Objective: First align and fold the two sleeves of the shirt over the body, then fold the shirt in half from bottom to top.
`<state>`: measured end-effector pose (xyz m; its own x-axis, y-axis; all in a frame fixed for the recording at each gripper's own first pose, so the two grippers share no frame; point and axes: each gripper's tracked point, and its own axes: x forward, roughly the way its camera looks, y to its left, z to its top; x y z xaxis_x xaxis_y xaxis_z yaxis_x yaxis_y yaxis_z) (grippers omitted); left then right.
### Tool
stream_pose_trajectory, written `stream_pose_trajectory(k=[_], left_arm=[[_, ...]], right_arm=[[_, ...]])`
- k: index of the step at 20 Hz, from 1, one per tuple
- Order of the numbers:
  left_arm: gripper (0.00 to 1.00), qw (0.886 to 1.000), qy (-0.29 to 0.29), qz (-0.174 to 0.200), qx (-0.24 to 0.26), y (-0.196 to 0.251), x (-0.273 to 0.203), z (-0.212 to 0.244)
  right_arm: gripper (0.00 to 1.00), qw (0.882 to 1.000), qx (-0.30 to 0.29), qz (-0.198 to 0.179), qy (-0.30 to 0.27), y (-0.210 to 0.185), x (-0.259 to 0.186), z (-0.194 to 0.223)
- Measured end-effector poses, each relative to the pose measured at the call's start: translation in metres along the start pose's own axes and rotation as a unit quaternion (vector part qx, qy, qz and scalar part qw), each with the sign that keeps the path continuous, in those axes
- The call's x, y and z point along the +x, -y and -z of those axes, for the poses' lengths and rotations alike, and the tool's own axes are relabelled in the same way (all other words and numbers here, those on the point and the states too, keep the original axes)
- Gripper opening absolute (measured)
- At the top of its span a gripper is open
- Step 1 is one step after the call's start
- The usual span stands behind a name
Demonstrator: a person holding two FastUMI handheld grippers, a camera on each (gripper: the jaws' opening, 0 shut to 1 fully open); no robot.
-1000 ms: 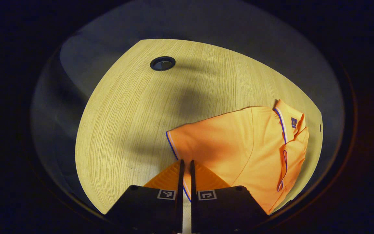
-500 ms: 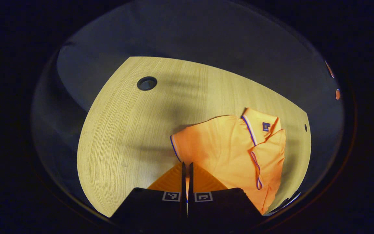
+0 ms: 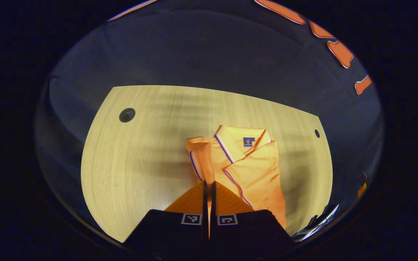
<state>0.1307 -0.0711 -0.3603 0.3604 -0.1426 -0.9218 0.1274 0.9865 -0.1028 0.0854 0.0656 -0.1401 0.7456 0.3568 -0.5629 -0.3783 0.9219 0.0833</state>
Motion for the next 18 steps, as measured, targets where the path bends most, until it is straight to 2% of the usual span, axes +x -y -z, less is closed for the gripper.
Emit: stream_pose_trajectory(k=[6,10,15,18], left_arm=[[0.01,0.999,-0.035,0.013,0.004,0.058,0.027,0.013],[0.01,0.997,-0.068,-0.017,0.017,0.08,0.059,0.03],[0.01,0.995,-0.089,-0.017,0.031,0.107,0.088,0.042],[0.08,0.995,-0.092,-0.02,0.025,0.11,0.105,0.048]], right_arm=[[0.99,1.0,0.007,0.008,-0.001,0.022,-0.006,0.003],[0.99,1.0,0.018,0.016,-0.011,0.041,-0.004,0.012],[0.99,0.999,0.029,0.027,-0.021,0.057,0.002,0.02],[0.99,0.999,0.032,0.035,-0.027,0.064,0.006,0.026]])
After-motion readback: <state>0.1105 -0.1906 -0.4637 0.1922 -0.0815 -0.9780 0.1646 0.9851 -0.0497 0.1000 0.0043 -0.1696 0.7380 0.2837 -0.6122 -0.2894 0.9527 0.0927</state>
